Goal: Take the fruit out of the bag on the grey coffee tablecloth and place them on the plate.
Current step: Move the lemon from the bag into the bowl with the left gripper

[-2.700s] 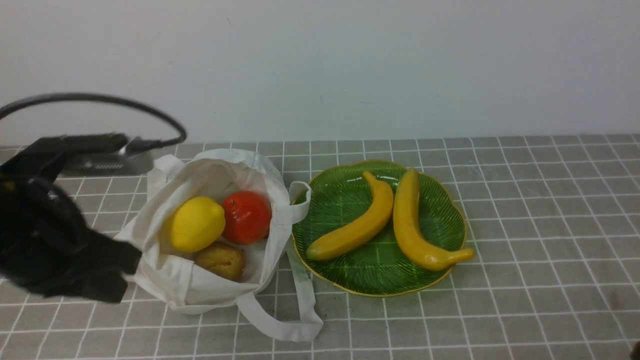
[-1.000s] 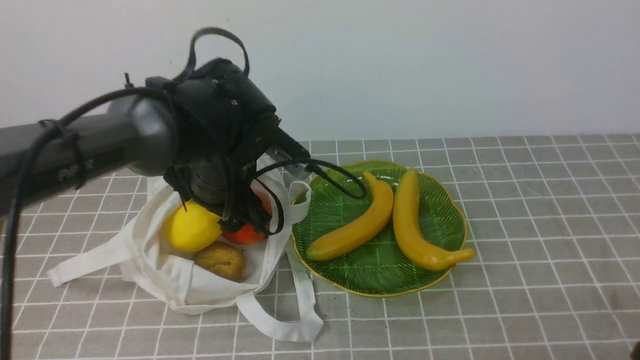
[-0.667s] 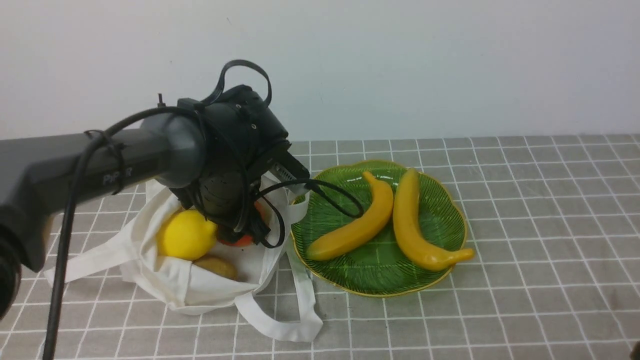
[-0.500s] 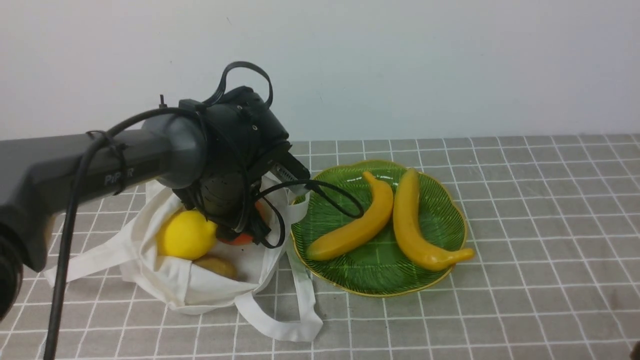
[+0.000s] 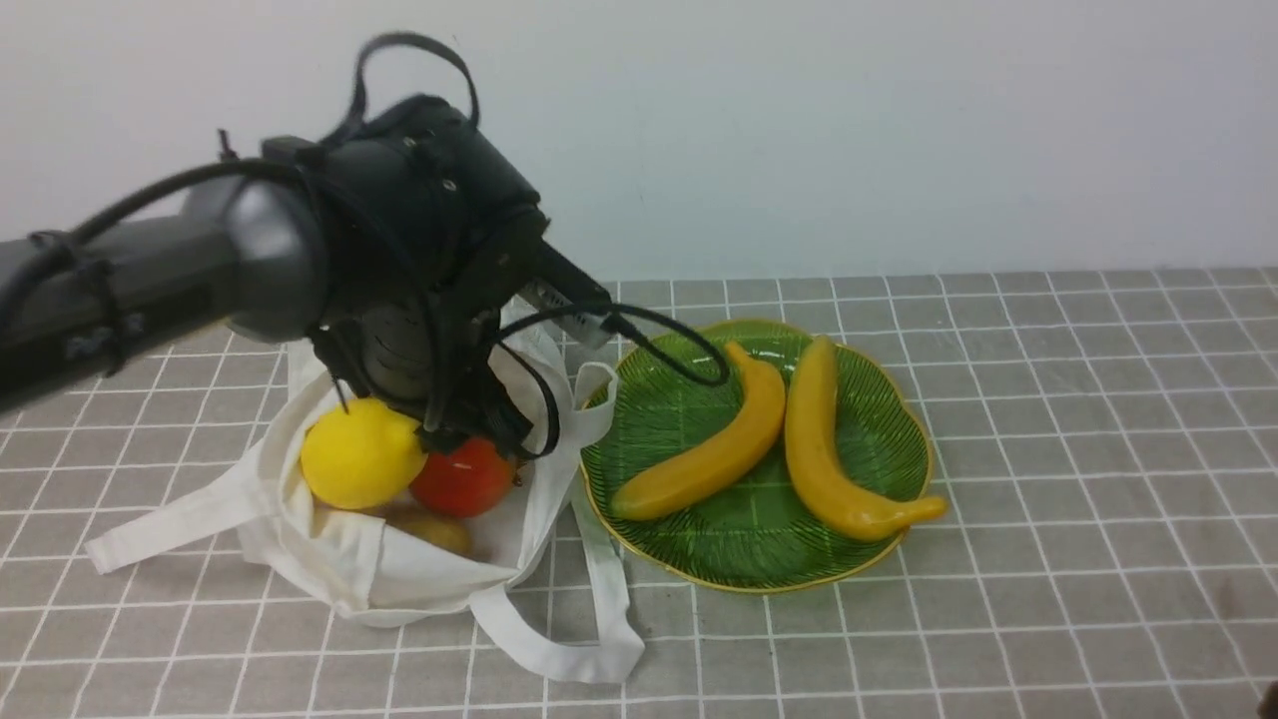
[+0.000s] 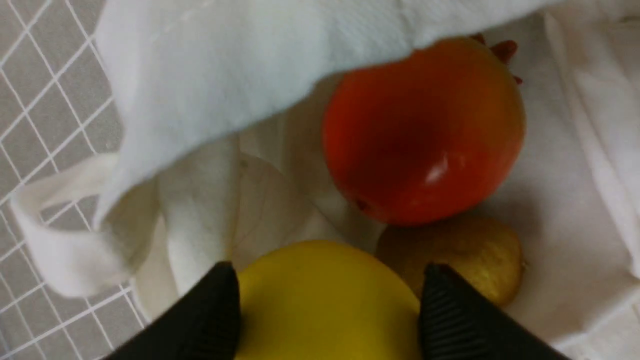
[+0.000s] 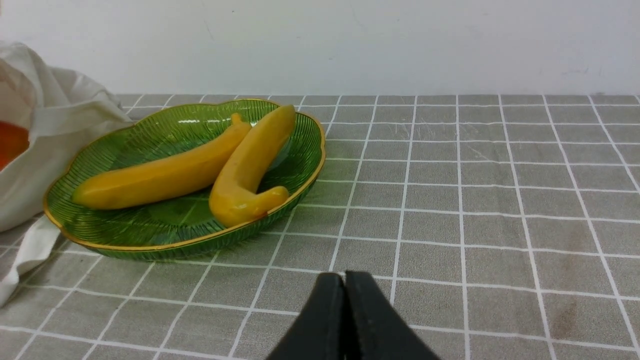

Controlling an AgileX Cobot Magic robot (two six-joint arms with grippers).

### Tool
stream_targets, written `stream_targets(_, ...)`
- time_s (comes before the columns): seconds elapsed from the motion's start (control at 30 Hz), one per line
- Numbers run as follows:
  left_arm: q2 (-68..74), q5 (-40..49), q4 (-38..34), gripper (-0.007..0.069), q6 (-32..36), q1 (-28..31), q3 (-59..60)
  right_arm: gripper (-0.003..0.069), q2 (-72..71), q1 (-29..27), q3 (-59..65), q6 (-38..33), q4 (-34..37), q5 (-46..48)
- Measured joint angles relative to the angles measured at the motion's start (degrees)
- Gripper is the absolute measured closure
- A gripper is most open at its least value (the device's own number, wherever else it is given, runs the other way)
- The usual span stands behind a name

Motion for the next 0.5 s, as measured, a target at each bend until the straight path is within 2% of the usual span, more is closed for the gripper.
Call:
stream_targets(0.13, -4.80, 0.27, -4.50, 0.0212, 2.96, 0.00, 0.00, 0.0674, 0.00, 0.00, 0.00, 0.00, 0.00, 0.00)
stream_targets(0.33, -13.37, -0.73, -15.05, 0.0212, 8.53, 0.00, -0.57, 0.0674, 0.00, 0.00, 0.00, 0.00, 0.00, 0.00)
stream_targets(0.43, -15.97, -3.37, -19.88, 0.0212, 9.38, 0.00, -2.02, 0.0674, 0.00, 0.00, 0.00, 0.00, 0.00, 0.00)
stream_targets(0.5, -17.11, -8.57, -25.72, 0.0212, 9.77, 0.00, -2.66, 0.0674, 0.00, 0.00, 0.00, 0.00, 0.00, 0.00)
